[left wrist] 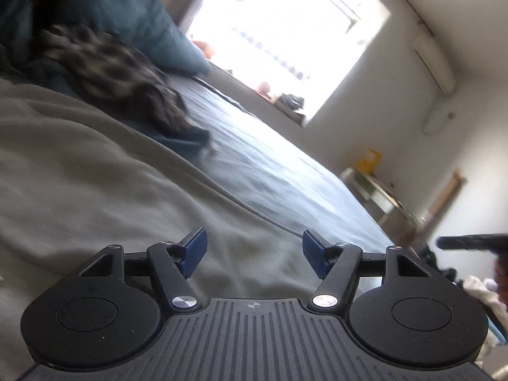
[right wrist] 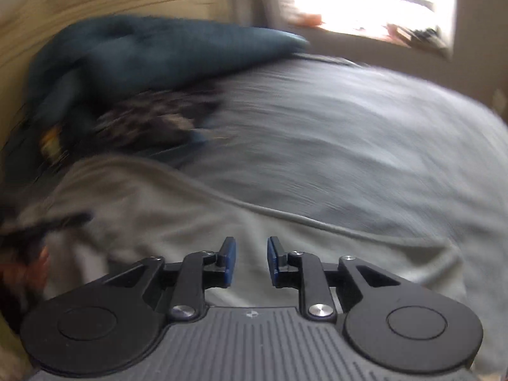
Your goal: Fold clothes
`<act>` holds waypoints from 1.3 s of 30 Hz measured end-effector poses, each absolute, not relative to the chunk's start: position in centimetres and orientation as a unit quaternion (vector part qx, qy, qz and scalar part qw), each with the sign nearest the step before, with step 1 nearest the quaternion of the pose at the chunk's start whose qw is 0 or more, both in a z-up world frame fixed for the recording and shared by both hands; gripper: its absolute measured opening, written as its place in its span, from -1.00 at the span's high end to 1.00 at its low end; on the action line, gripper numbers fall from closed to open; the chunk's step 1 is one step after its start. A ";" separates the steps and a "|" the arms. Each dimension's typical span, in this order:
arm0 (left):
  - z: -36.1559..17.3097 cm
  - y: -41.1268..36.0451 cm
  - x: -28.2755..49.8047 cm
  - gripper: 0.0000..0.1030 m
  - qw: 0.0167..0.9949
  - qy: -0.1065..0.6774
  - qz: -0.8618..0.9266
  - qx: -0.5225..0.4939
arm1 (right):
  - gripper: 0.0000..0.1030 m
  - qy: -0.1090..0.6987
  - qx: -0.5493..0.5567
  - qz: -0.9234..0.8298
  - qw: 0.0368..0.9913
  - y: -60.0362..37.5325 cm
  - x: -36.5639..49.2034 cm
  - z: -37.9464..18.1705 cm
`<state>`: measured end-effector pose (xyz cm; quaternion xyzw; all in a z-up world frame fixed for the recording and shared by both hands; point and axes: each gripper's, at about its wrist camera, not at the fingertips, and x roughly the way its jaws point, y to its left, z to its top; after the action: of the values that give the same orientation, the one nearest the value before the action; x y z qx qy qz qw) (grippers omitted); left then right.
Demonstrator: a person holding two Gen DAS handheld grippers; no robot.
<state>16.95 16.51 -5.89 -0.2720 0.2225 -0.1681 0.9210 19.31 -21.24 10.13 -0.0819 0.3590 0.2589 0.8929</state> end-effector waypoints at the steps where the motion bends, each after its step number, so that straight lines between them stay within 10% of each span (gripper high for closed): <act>1: -6.1 16.8 16.9 -0.30 0.920 0.228 -0.165 -0.272 | 0.43 0.349 -0.111 0.283 0.887 -18.7 18.5 10.0; 13: -8.0 20.3 16.3 -0.30 0.913 0.272 -0.140 -0.269 | 0.52 0.439 -0.055 0.210 0.872 -12.0 24.1 -5.4; 39: -7.6 17.0 18.3 -0.30 0.923 0.267 -0.122 -0.250 | 0.46 0.375 0.094 -0.022 0.922 -32.8 16.8 -3.6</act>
<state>18.28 17.04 -7.57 -0.2499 0.2672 -0.1221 0.9226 16.84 -32.78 -3.59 0.0938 0.3753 -0.0219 0.9219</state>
